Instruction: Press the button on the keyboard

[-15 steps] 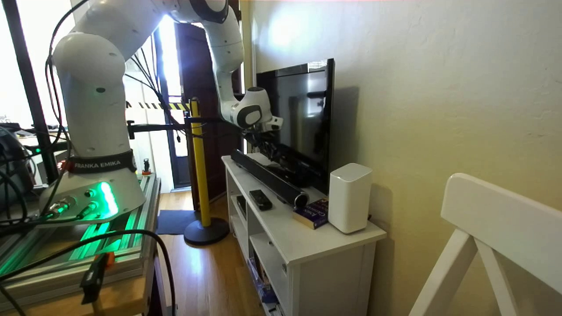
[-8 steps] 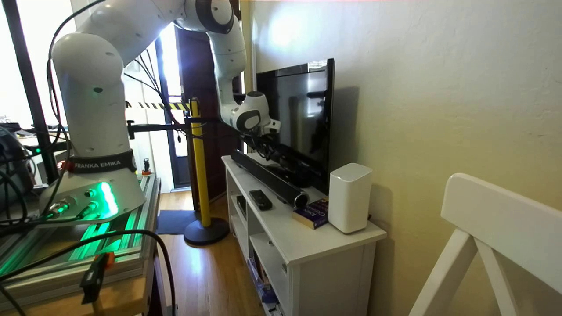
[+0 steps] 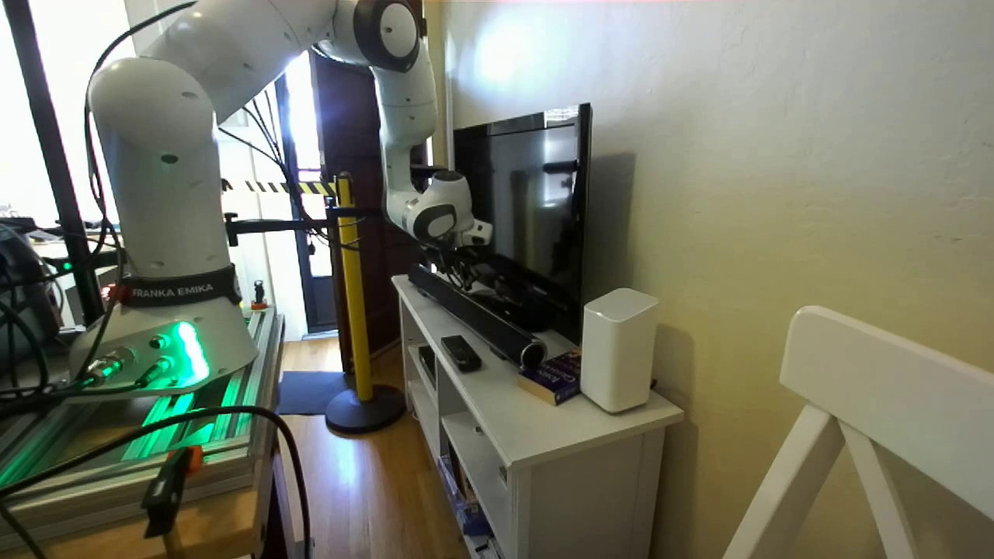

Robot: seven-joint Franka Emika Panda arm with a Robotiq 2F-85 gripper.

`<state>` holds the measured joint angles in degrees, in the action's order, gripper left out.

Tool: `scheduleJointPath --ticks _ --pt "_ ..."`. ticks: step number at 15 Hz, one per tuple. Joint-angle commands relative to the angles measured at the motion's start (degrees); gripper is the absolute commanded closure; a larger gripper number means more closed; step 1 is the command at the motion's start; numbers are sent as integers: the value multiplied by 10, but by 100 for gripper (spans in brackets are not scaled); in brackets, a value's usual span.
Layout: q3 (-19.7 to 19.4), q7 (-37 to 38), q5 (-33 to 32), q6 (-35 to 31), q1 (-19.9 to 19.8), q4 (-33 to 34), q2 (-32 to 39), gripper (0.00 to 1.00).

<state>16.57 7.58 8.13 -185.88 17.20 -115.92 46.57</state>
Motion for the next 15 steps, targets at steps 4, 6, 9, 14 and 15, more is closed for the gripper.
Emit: scheduleJointPath --ticks 4,6,9,14,15 --pt "2 -4 -12 -7 -4 8 6 100" --pt "-3 -5 -13 -5 0 11 6 100" --pt "-20 -3 -9 -7 11 9 4 100" --pt "-32 -3 -9 -17 14 9 9 100" --pt "-32 -4 -10 -19 14 11 10 100"
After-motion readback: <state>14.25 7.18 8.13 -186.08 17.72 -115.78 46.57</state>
